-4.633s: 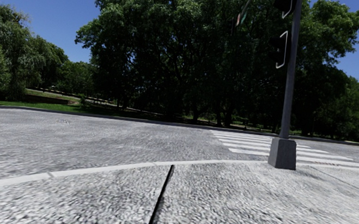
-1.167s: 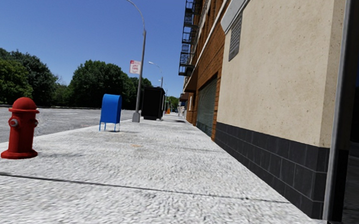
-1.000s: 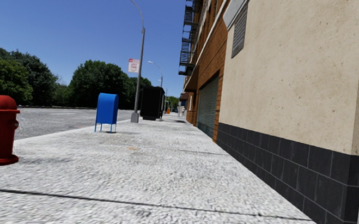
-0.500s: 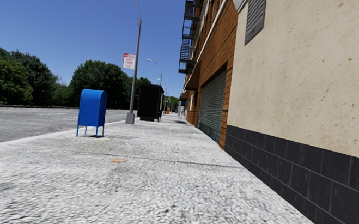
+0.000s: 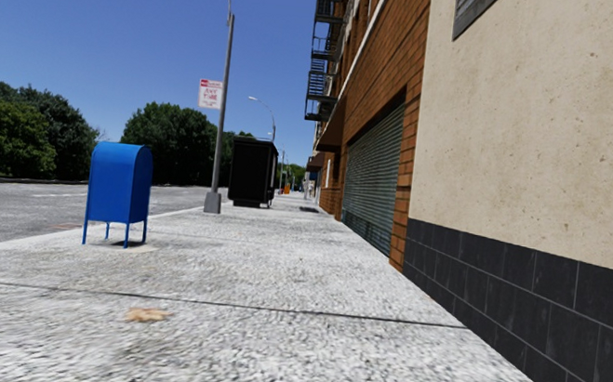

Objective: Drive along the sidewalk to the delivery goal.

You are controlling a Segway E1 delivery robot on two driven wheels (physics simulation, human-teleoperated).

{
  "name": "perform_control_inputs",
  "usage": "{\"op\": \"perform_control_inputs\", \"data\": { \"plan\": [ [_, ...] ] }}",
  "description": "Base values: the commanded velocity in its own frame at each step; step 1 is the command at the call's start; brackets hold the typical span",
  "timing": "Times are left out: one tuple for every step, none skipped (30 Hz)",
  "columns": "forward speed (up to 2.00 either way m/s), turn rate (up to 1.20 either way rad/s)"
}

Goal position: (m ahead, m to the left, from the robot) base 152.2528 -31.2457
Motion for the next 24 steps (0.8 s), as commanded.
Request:
{"op": "perform_control_inputs", "data": {
  "plan": [
    [2.00,0.00],
    [2.00,0.00],
    [2.00,0.00],
    [2.00,0.00],
    [2.00,0.00],
    [2.00,0.00],
    [2.00,0.00],
    [2.00,0.00],
    [2.00,0.00],
    [2.00,0.00],
    [2.00,0.00],
    [2.00,0.00],
    [2.00,0.00],
    [2.00,0.00],
    [2.00,0.00],
    [2.00,0.00],
    [2.00,0.00],
    [2.00,0.00],
    [2.00,0.00],
    [2.00,0.00],
    [2.00,0.00],
    [2.00,0.00],
    [2.00,0.00],
    [2.00,0.00]
  ]
}}
